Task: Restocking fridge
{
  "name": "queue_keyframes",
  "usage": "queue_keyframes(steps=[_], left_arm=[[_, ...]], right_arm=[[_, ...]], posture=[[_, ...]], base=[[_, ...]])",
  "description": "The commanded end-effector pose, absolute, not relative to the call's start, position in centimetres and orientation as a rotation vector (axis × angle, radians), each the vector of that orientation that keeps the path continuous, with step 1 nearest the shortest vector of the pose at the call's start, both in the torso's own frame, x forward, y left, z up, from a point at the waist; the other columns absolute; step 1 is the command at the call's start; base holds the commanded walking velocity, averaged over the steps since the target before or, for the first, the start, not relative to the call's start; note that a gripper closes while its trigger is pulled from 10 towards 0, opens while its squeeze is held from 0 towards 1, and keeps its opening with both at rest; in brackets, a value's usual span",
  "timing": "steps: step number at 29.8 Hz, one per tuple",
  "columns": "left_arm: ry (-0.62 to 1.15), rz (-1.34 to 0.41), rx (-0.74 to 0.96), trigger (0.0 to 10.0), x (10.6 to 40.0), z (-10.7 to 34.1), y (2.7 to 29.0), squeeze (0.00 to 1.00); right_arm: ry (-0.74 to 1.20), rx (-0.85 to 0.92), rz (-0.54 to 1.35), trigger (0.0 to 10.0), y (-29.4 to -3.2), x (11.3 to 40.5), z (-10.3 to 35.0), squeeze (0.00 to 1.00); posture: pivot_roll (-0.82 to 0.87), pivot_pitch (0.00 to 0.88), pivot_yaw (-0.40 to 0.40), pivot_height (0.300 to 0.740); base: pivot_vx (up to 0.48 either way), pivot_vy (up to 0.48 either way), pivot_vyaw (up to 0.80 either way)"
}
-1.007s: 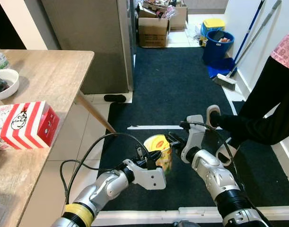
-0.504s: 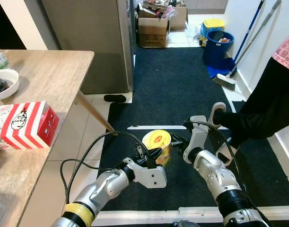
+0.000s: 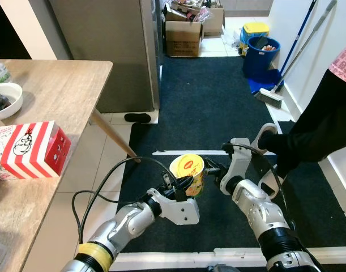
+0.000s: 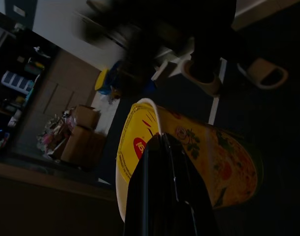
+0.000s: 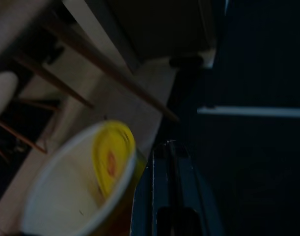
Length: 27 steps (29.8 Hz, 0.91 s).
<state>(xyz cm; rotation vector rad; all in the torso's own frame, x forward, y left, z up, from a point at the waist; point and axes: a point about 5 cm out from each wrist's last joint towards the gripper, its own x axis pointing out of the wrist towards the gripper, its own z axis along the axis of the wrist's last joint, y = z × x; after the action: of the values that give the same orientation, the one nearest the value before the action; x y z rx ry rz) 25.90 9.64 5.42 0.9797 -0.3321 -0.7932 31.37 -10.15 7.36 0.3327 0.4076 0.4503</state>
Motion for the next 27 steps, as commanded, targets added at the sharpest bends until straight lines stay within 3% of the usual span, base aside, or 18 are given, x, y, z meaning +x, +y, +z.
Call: queue_keyframes(steps=[1,2,3,4,11,16,23,24,27], left_arm=[[-0.295,-0.806,1.014,10.0,25.7,4.6,10.2,0.0],[-0.283,-0.803,1.021,10.0,25.8,4.3,10.3,0.0],[-0.283,-0.803,1.021,10.0,25.8,4.3,10.3,0.0],[-0.279,-0.799,1.025,10.0,25.9,4.2,10.3,0.0],[-0.311,-0.775,1.043,10.0,26.2,4.4,10.1,0.0],[-0.359,-0.761,1.052,10.0,26.3,4.8,10.0,0.0],[-0.403,-0.757,1.056,10.0,26.1,5.3,10.1,0.0],[-0.411,-0.756,1.058,10.0,26.1,5.3,10.0,0.0],[-0.416,-0.755,1.059,10.0,26.0,5.3,10.0,0.0]], right_arm=[[0.389,0.331,0.428,10.0,-10.6,31.4,8.0,0.0],[0.351,0.324,0.424,10.0,-10.9,31.5,9.0,0.8],[0.351,0.324,0.424,10.0,-10.9,31.5,9.0,0.8],[0.33,0.337,0.427,10.0,-11.1,31.6,9.7,1.0],[0.417,0.498,0.409,10.0,-10.5,31.3,9.7,1.0],[0.51,0.681,0.489,10.0,-8.6,30.3,9.5,1.0],[0.603,0.694,0.475,10.0,-7.9,30.9,9.6,1.0],[0.633,0.642,0.469,10.0,-7.8,31.1,9.6,0.0],[0.667,0.573,0.469,10.0,-8.0,31.2,9.6,0.0]], posture=[[0.0,0.078,-0.03,0.74],[-0.01,0.08,-0.032,0.74],[-0.01,0.08,-0.032,0.74],[-0.01,0.081,-0.034,0.74],[-0.01,0.082,-0.038,0.74],[0.0,0.085,-0.044,0.74],[0.0,0.087,-0.048,0.74],[0.0,0.088,-0.051,0.74],[0.0,0.088,-0.057,0.74]], base=[[0.0,0.0,0.0],[0.0,0.0,0.0],[0.0,0.0,0.0],[0.0,0.0,0.0],[0.0,0.0,0.0],[0.0,0.0,0.0],[0.0,0.0,0.0],[0.0,0.0,0.0],[0.0,0.0,0.0]])
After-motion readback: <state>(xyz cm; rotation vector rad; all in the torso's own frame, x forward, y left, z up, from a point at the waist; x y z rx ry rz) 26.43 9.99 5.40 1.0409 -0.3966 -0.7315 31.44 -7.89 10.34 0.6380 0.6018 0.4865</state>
